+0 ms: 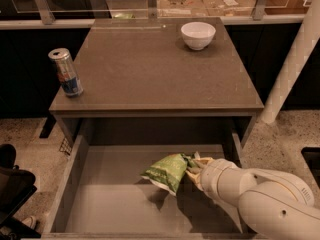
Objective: Place green jalapeno chip bag into top drawer
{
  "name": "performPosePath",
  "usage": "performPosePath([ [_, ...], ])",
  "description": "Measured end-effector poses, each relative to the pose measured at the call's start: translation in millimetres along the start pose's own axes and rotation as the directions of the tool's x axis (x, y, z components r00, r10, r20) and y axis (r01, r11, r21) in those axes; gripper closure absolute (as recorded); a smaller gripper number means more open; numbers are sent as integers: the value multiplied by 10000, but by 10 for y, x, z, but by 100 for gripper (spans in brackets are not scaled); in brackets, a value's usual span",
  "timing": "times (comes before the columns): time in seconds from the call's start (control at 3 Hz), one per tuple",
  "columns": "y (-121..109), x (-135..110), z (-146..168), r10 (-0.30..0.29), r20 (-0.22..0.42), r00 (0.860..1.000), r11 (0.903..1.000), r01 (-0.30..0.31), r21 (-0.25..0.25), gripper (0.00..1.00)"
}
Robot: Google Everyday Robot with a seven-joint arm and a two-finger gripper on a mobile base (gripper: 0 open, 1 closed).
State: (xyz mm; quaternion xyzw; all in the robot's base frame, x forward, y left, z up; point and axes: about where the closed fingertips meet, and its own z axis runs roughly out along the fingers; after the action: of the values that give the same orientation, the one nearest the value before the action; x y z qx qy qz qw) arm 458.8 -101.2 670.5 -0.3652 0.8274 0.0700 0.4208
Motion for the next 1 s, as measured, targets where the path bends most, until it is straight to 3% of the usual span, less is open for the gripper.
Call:
performPosePath([
  [1.0,2,55,-1,15,-110,9999,10000,-15,6,14],
])
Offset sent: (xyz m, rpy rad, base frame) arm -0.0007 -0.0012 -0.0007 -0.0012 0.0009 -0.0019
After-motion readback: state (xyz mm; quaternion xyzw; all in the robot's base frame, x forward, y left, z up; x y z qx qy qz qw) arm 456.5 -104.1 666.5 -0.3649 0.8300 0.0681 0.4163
